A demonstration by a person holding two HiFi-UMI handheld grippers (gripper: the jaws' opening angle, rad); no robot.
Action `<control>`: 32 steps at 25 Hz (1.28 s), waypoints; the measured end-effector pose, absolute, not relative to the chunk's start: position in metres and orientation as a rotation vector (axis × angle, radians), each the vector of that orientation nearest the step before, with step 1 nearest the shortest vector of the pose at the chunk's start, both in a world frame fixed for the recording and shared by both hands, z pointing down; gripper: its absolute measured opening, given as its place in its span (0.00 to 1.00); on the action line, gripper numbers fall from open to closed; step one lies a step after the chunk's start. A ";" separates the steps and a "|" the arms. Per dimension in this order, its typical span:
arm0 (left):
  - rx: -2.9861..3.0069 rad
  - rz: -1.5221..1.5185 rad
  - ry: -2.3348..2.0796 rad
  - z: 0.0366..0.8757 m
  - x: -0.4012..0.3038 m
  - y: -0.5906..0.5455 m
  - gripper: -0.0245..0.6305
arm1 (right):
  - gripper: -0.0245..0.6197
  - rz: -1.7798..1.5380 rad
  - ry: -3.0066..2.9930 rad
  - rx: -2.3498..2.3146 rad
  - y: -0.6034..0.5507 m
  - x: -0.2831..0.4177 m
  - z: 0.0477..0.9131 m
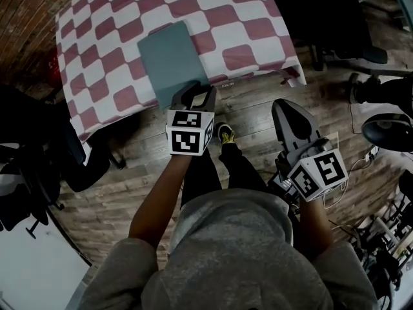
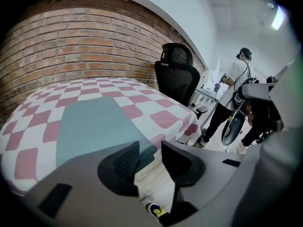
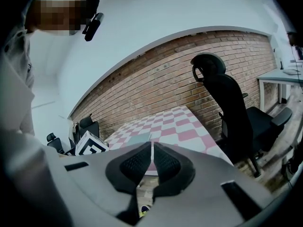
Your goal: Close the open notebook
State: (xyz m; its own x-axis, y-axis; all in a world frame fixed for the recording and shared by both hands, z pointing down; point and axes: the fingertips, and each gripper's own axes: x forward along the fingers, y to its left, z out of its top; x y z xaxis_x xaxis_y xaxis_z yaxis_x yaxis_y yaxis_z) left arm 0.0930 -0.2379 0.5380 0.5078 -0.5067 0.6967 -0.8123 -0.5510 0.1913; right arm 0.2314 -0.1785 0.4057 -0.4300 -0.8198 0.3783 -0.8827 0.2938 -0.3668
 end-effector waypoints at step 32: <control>2.341 0.446 -1.590 0.332 0.030 -0.164 0.05 | 0.09 0.547 -2.548 1.571 -0.156 0.249 0.318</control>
